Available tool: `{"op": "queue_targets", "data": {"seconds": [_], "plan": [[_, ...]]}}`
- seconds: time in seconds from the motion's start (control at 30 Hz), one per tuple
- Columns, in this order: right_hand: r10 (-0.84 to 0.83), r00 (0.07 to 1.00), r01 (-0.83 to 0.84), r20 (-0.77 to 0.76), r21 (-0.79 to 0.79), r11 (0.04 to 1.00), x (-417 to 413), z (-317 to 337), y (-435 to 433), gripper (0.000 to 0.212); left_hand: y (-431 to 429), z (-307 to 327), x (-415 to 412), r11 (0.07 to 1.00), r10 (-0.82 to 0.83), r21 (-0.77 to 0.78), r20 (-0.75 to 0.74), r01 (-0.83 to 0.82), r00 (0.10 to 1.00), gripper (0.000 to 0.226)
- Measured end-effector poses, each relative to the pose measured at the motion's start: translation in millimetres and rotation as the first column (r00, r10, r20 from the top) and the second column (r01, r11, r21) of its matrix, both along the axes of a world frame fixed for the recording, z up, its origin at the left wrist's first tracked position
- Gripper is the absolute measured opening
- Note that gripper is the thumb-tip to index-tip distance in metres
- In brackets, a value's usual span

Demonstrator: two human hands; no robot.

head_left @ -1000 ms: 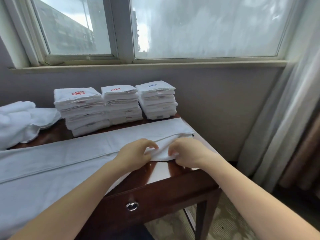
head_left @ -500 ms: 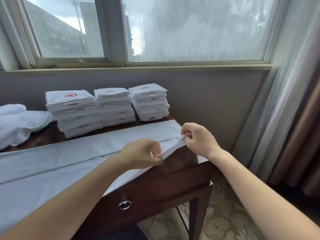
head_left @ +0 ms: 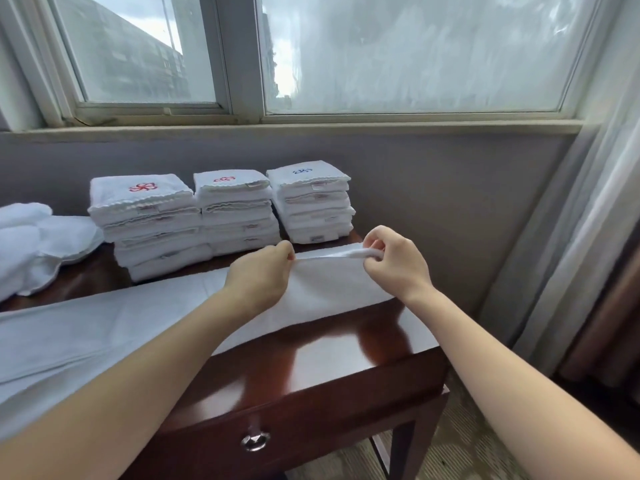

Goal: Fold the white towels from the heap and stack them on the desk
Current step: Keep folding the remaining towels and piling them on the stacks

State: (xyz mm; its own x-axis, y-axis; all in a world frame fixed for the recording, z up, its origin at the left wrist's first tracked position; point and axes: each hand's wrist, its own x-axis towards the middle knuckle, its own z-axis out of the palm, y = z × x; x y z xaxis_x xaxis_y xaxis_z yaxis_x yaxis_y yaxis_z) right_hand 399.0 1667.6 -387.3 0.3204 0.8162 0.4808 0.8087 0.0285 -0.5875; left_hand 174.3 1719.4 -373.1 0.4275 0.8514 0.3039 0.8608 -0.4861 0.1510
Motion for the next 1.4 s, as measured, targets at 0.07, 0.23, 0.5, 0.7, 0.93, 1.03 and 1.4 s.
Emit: {"op": "queue_targets", "data": {"seconds": [0.07, 0.23, 0.5, 0.7, 0.93, 1.03, 1.4], "plan": [[-0.025, 1.0, 0.025, -0.017, 0.008, 1.0, 2.1, 1.6, 17.6, 0.024, 17.9, 2.1, 1.5, 0.998, -0.01, 0.067, 0.002, 0.01, 1.0, 0.022], [-0.063, 0.998, 0.062, -0.031, -0.028, 0.998, 8.5, -0.1, 64.3, 0.034, 68.8, -7.3, 6.0, 0.997, -0.044, 0.062, -0.035, 0.046, 0.998, 0.024], [-0.137, 0.952, 0.2, 0.274, -0.217, 0.955, 12.9, -34.0, 99.8, 0.053, 112.6, -53.2, 11.1, 0.996, -0.082, -0.036, 0.003, 0.082, 0.997, 0.019], [0.175, 0.959, -0.114, 0.221, -0.262, 0.958, -31.5, -46.2, 102.2, 0.048, 116.9, -67.6, 12.4, 0.997, -0.066, 0.037, 0.175, 0.061, 0.982, 0.011], [0.269, 0.93, -0.107, 0.249, -0.517, 0.849, -30.6, -54.7, 107.8, 0.055, 113.6, -70.2, 16.3, 0.996, -0.054, 0.079, 0.182, 0.04, 0.982, 0.012], [0.268, 0.928, -0.101, 0.258, -0.521, 0.848, -25.8, -56.0, 104.8, 0.055, 110.3, -71.2, 20.5, 0.995, -0.053, 0.087, 0.18, 0.038, 0.982, 0.013], [0.267, 0.904, -0.049, 0.334, -0.539, 0.841, 32.0, -51.7, 71.5, 0.054, 67.6, -66.6, 76.4, 0.996, -0.078, 0.055, 0.167, 0.069, 0.983, 0.021]]}}
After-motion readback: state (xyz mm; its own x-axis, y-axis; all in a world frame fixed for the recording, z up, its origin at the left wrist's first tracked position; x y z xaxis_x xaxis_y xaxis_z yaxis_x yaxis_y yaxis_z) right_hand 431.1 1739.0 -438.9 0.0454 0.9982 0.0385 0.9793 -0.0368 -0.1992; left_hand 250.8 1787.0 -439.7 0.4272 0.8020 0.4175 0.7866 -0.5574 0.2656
